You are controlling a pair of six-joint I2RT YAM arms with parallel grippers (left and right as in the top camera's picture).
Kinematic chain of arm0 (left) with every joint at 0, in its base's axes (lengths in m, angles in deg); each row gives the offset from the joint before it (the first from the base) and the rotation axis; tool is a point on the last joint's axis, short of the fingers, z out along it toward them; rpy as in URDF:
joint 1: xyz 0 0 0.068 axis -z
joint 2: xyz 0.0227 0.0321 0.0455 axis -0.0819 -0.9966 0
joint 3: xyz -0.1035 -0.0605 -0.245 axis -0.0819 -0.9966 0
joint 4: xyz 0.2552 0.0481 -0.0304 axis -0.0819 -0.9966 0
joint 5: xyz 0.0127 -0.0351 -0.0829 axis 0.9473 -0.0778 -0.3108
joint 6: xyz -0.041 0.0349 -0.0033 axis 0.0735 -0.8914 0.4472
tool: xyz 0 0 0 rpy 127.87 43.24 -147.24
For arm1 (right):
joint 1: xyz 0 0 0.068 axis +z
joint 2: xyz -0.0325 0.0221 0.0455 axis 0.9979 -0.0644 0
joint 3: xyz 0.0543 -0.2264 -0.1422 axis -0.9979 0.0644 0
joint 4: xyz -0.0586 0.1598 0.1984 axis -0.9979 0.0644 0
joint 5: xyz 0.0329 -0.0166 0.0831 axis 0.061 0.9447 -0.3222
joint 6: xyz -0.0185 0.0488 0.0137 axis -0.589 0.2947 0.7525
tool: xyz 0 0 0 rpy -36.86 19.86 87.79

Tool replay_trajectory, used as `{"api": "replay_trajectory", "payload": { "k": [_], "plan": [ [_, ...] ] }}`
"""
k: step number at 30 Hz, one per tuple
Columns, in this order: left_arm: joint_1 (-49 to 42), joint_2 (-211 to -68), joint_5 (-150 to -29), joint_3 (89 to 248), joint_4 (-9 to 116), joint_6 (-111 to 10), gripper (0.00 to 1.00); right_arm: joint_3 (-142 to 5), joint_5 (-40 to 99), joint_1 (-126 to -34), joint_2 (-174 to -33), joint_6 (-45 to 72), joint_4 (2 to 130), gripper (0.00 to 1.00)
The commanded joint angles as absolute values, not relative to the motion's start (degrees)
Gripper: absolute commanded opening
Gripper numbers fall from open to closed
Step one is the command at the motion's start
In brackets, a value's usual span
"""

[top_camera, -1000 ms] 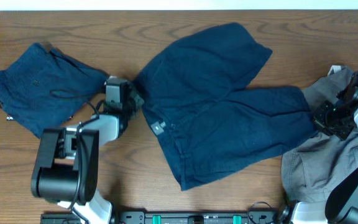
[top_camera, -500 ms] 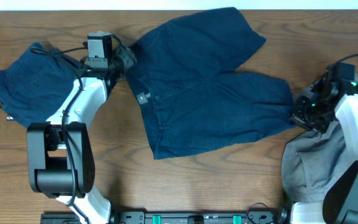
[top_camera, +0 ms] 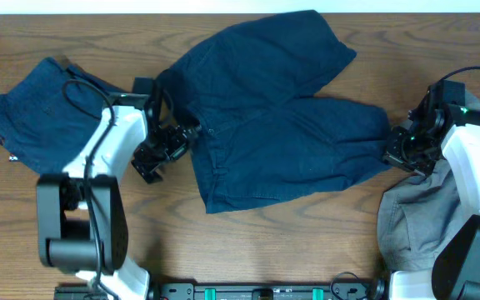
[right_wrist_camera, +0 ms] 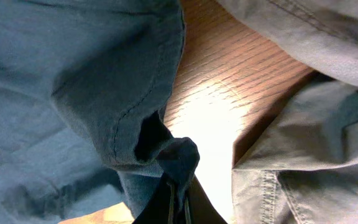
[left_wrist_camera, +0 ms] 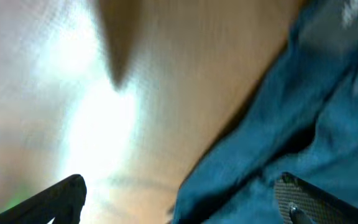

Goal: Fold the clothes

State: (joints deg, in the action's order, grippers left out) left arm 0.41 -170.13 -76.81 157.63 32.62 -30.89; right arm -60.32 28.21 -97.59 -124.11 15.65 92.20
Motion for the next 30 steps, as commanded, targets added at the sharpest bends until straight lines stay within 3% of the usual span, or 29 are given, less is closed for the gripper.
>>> {"api": "replay_trajectory", "payload": {
  "k": [1, 10, 17, 24, 30],
  "plan": [
    [5.26, -163.68, -71.23, 156.98, 29.49, -27.33, 0.98, -60.99, 29.87, -97.11, -124.57, 15.98, 92.29, 0.03],
    [21.52, -149.85, -64.17, 144.67, 32.99, -3.09, 0.98, -60.99, 30.31, -97.16, -124.57, 15.78, 92.33, 0.06],
    [30.42, -148.64, -64.22, 129.5, 51.02, 13.88, 0.98, -60.99, 30.5, -97.16, -124.57, 15.73, 92.46, 0.06],
    [31.92, -149.12, -63.78, 120.78, 71.26, 15.16, 1.0, -60.99, 30.5, -97.16, -124.57, 15.34, 92.7, 0.06],
    [31.92, -149.1, -62.51, 120.67, 71.55, 14.51, 0.25, -60.99, 30.5, -97.16, -124.57, 15.36, 92.7, 0.05]
  ]
}}
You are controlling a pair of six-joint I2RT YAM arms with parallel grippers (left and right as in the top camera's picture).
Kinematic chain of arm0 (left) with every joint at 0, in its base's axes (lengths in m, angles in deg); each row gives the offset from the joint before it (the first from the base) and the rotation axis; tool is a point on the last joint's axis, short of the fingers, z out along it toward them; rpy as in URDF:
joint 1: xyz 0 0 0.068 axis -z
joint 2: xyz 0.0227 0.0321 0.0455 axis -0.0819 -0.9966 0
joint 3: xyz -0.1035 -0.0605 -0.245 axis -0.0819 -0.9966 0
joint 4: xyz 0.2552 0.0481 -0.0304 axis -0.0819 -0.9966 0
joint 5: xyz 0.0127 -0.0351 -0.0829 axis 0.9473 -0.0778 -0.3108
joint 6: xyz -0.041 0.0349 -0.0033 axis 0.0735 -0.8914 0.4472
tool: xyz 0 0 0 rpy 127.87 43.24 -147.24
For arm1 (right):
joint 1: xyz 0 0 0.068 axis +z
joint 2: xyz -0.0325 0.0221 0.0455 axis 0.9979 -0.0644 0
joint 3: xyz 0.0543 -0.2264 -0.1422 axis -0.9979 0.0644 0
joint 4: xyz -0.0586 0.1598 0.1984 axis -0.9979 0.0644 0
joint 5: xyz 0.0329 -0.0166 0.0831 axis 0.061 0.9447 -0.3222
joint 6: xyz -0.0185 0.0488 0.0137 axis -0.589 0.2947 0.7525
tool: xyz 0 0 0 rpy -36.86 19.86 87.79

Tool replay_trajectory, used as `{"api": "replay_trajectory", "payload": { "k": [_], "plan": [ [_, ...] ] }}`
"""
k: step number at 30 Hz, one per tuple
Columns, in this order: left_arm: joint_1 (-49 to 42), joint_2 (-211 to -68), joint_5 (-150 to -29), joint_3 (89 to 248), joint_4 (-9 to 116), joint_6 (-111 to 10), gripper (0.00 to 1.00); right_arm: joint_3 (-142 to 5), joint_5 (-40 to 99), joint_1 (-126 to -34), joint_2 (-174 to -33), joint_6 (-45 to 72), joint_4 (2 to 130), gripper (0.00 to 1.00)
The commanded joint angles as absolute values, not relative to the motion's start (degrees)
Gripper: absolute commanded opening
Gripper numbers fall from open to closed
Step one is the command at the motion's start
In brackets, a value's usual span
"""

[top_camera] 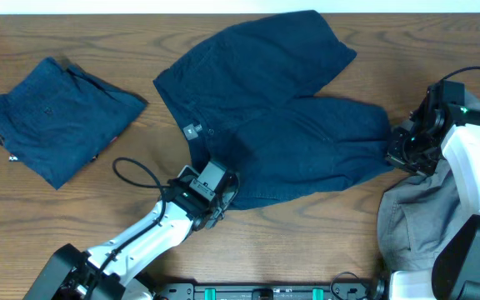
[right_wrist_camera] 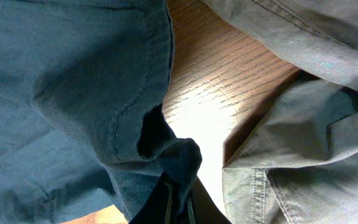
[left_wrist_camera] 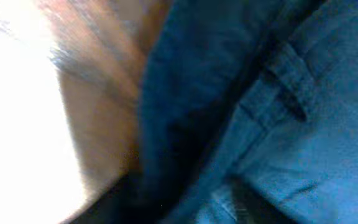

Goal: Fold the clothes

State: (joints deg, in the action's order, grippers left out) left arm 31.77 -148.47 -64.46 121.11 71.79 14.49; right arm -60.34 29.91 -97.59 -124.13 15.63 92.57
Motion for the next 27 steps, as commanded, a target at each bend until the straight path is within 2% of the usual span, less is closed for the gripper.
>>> {"api": "replay_trajectory", "payload": {
  "k": [1, 3, 6, 14, 18, 22, 27],
  "plan": [
    [31.77, -148.99, -62.51, 120.67, 71.53, 13.5, 0.07, -60.99, 30.53, -97.18, -124.57, 15.34, 92.7, 0.05],
    [31.57, -148.51, -62.58, 120.67, 71.44, 10.66, 0.06, -60.99, 30.77, -97.18, -124.57, 15.36, 92.72, 0.01],
    [30.96, -145.91, -63.87, 121.44, 68.68, 3.51, 0.06, -60.99, 31.14, -97.46, -124.57, 15.28, 93.09, 0.01],
    [30.04, -125.91, -65.22, 130.31, 43.81, -14.36, 0.06, -61.02, 27.33, -103.96, -119.54, 11.3, 97.62, 0.01],
    [30.04, -114.79, -65.64, 133.92, 36.25, -16.31, 0.06, -61.02, 22.72, -106.88, -112.79, 7.84, 100.13, 0.01],
    [30.04, -105.58, -67.65, 134.12, 35.81, -16.27, 0.06, -61.37, 18.33, -106.47, -103.96, 5.16, 101.14, 0.01],
    [29.96, -102.18, -60.57, 134.07, 36.51, -16.27, 0.06, -61.5, 17.35, -103.08, -97.45, 5.62, 94.97, 0.01]
  ]
}}
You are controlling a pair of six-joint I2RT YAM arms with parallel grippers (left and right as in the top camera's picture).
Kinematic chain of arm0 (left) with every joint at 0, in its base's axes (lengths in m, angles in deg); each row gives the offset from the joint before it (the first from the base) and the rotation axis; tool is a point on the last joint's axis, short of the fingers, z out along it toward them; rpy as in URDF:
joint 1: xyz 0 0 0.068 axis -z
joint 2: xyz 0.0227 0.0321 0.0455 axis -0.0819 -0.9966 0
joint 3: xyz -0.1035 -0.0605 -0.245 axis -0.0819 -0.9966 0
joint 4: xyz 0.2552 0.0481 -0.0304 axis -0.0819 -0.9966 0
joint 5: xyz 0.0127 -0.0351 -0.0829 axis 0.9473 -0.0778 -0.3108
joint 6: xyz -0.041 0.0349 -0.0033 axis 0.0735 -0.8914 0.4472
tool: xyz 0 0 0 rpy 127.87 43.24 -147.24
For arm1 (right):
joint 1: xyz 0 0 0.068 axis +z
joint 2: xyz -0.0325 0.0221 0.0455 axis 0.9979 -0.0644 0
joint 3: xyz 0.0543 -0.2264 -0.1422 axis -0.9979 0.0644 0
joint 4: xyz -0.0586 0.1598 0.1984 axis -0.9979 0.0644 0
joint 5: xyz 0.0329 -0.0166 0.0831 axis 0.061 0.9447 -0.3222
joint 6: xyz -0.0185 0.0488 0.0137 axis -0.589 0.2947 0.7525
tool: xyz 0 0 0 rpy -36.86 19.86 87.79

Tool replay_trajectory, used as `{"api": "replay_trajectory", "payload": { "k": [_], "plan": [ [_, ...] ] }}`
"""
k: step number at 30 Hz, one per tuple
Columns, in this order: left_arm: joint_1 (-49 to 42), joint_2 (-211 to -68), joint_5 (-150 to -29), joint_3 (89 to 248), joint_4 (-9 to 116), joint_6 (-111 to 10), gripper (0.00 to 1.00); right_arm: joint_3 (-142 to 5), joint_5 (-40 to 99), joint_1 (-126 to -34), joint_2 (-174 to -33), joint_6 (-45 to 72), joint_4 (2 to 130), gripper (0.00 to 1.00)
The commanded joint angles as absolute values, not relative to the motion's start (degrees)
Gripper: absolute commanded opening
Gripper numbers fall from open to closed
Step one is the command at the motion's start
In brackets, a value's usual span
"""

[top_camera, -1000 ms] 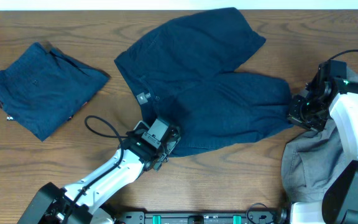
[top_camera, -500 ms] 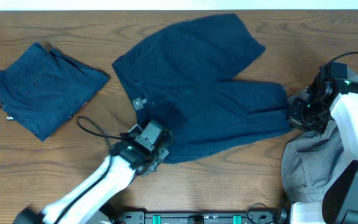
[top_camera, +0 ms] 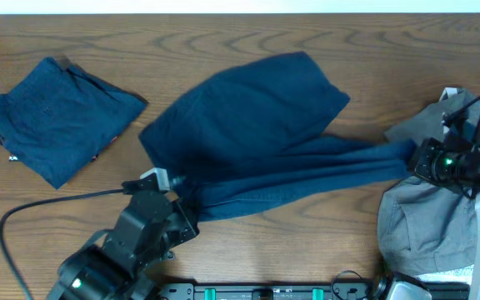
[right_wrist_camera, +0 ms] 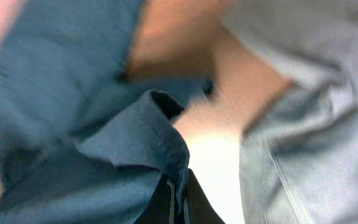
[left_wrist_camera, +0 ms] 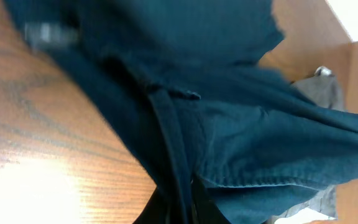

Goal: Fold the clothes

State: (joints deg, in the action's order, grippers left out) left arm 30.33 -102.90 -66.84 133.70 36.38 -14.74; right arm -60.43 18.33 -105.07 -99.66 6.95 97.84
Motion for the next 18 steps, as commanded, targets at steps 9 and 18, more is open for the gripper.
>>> {"api": "replay_trajectory", "payload": {
  "k": [9, 18],
  "plan": [
    [24.49, -114.07, -47.45, 134.05, 42.83, -16.05, 0.06, -61.5, 17.83, -91.96, -103.57, 8.13, 73.03, 0.01],
    [10.02, -132.73, -48.11, 134.05, 54.0, -14.93, 0.06, -61.5, 17.83, -85.18, -120.29, 8.89, 57.34, 0.01]
  ]
}}
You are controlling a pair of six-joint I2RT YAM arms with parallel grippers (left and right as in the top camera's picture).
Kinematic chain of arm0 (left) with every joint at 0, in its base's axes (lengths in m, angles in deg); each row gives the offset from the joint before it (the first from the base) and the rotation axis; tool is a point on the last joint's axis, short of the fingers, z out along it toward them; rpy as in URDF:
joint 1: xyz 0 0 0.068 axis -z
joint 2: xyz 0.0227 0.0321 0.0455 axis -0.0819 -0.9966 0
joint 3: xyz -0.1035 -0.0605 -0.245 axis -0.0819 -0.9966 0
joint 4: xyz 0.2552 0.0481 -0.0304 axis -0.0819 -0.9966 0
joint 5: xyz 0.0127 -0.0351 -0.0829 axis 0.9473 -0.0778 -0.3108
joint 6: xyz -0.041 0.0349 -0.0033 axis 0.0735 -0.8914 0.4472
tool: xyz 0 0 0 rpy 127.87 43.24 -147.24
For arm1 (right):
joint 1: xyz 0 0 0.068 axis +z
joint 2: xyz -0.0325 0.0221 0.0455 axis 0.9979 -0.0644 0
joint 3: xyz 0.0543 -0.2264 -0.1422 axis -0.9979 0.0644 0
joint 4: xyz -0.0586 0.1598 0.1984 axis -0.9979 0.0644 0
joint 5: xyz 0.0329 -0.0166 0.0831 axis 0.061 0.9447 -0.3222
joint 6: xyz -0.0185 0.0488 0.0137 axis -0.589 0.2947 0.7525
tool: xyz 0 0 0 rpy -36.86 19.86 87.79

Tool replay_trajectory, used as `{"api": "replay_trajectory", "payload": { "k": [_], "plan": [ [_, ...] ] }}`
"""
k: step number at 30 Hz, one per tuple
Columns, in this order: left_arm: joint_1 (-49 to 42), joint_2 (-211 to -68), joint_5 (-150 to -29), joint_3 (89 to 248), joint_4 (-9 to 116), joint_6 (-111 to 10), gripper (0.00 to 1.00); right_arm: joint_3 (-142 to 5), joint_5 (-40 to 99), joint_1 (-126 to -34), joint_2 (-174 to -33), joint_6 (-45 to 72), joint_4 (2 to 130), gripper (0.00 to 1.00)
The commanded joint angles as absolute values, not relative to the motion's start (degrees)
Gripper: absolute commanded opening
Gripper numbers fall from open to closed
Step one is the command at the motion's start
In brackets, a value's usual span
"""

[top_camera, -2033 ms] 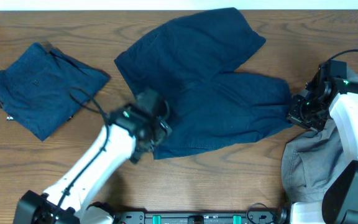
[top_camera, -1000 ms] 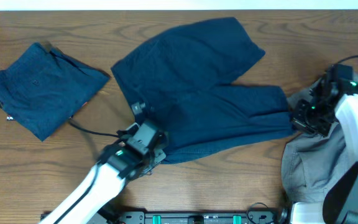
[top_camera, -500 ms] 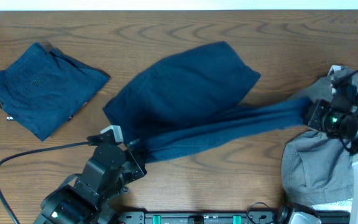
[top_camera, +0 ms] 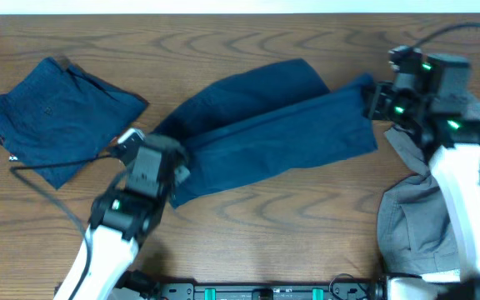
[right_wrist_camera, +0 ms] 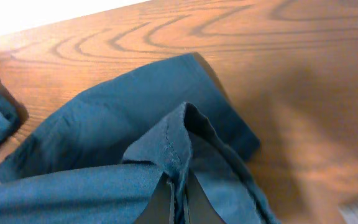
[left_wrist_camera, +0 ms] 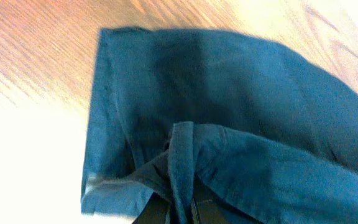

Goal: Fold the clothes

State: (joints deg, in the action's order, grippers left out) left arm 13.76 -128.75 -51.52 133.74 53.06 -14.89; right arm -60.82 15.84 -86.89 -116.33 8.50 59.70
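Observation:
Dark blue shorts (top_camera: 265, 133) lie folded lengthwise as a long slanted band across the middle of the table. My left gripper (top_camera: 176, 173) is shut on the band's lower left end (left_wrist_camera: 179, 162), seen bunched between the fingers in the left wrist view. At the upper right end my right gripper (top_camera: 373, 98) is shut on a pinched fold of the same blue cloth (right_wrist_camera: 176, 149). A folded dark blue garment (top_camera: 57, 117) lies at the far left.
A heap of grey clothes (top_camera: 440, 217) lies at the right edge, partly under my right arm (top_camera: 461, 167). Bare wooden table (top_camera: 290, 225) runs along the front, and the left arm's cable (top_camera: 52, 171) trails across the left part.
Both grippers, still shut on the shorts, have moved toward the back of the table. The cloth, then stretched out lifted, now lies doubled over as a flat slanted band.
The shorts lay spread out, my right gripper shut on a leg end and my left gripper open beside the waist. The left gripper then sat at the lower waist corner. Both held the shorts stretched between them, and now the cloth lies folded in half lengthwise.

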Motion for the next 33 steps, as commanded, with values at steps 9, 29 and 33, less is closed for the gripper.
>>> {"api": "replay_trajectory", "payload": {
  "k": [9, 29, 33],
  "plan": [
    [4.03, -150.13, -52.92, 134.05, 66.83, -13.88, 0.07, -61.5, 17.83, -78.99, -136.18, 8.89, 35.41, 0.01],
    [-7.64, -151.62, -70.99, 134.07, 72.71, -17.05, 0.68, -61.47, 22.29, -77.49, -145.14, 9.94, 35.02, 0.36],
    [-7.51, -152.03, -71.01, 134.07, 61.56, -17.16, 0.88, -61.28, 33.94, -77.95, -147.54, 9.99, 47.61, 0.25]
  ]
}}
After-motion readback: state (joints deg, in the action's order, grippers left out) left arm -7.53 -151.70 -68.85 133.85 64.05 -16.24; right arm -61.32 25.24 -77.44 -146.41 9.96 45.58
